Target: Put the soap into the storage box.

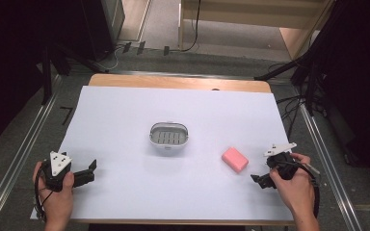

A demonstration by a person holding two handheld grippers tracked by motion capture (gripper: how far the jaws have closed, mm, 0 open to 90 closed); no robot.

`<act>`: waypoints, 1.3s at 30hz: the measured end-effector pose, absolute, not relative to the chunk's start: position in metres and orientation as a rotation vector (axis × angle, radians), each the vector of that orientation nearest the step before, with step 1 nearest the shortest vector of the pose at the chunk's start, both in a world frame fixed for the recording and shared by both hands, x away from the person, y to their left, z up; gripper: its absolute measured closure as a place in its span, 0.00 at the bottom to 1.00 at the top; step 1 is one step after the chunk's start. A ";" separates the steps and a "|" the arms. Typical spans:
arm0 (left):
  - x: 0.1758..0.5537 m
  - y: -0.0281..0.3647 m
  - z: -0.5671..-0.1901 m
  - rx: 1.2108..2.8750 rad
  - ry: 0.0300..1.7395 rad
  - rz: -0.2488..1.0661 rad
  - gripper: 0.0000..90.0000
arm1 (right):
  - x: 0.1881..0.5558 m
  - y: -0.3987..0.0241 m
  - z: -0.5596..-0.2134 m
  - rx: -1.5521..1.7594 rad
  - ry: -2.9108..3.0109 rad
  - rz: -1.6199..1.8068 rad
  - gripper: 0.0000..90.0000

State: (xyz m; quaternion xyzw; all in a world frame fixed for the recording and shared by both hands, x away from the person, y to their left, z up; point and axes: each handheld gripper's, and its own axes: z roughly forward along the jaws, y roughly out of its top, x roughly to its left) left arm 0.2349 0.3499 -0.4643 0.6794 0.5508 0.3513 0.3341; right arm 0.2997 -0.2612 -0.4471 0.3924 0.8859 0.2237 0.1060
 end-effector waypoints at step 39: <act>0.235 0.351 -0.464 1.762 1.439 0.912 0.00 | 0.347 -0.187 -0.444 1.220 2.744 0.514 0.09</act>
